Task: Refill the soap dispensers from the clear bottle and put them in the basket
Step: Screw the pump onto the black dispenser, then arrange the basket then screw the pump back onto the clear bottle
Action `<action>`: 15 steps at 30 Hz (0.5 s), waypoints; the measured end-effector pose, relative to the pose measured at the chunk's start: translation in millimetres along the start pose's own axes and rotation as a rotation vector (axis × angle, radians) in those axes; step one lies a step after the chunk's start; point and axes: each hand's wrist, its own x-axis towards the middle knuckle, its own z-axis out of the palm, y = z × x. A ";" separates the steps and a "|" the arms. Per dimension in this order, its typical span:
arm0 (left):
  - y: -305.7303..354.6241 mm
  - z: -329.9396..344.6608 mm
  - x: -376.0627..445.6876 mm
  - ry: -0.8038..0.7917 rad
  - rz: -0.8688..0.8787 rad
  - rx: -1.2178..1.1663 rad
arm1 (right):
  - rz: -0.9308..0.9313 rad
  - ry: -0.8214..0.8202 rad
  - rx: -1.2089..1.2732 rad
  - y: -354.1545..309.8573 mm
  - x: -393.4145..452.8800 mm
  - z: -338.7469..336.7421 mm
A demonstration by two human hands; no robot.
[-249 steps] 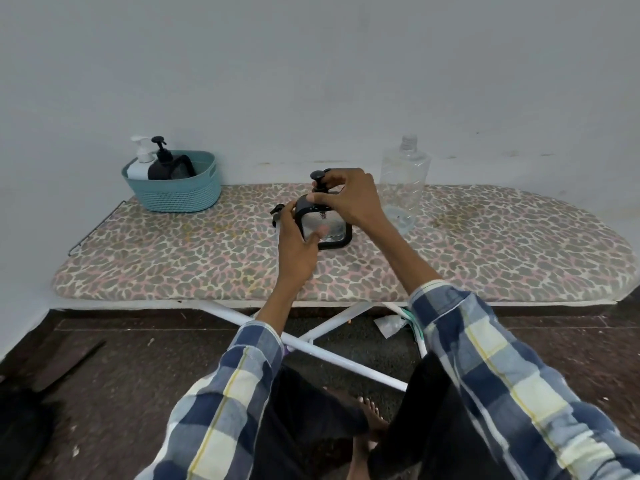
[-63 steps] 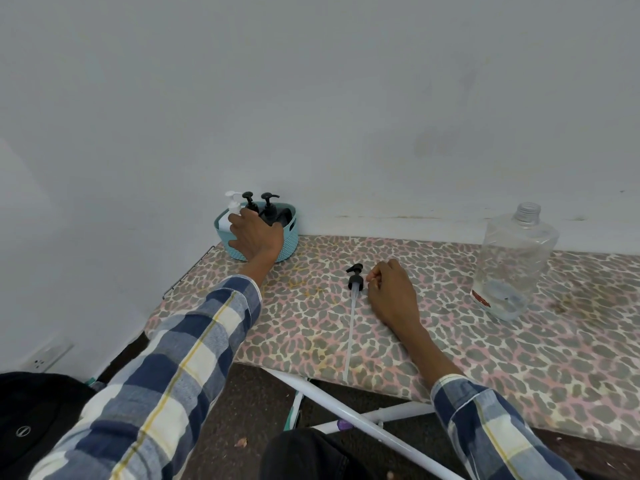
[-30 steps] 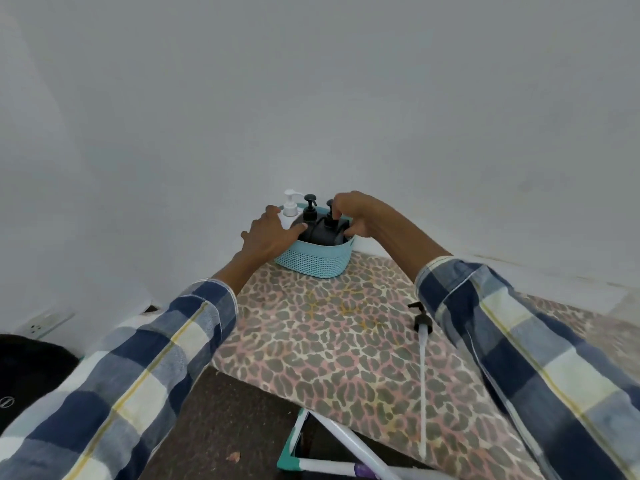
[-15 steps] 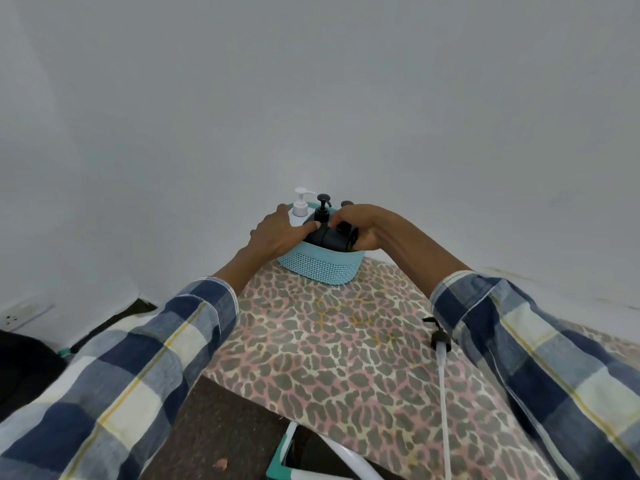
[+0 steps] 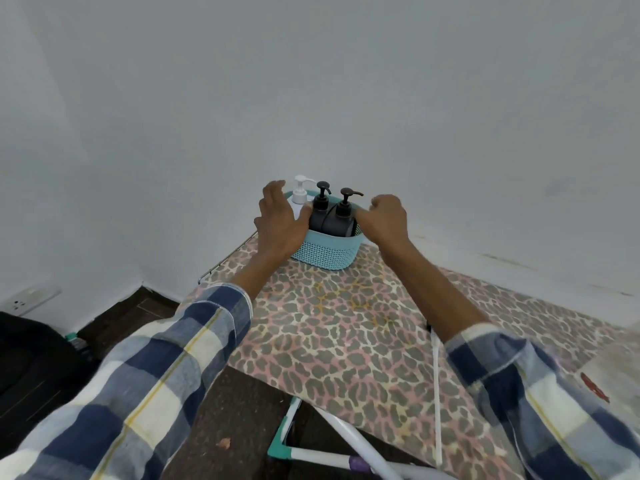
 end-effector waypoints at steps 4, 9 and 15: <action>-3.7 9.4 -13.5 0.002 -0.317 -0.203 | 0.211 -0.158 0.110 41.4 -24.8 13.6; -10.7 12.8 -15.2 -0.048 -0.324 -0.300 | 0.134 -0.242 0.188 48.8 -32.2 34.8; -14.9 11.2 -7.8 -0.064 -0.305 -0.272 | 0.058 -0.266 0.102 54.3 -28.7 34.8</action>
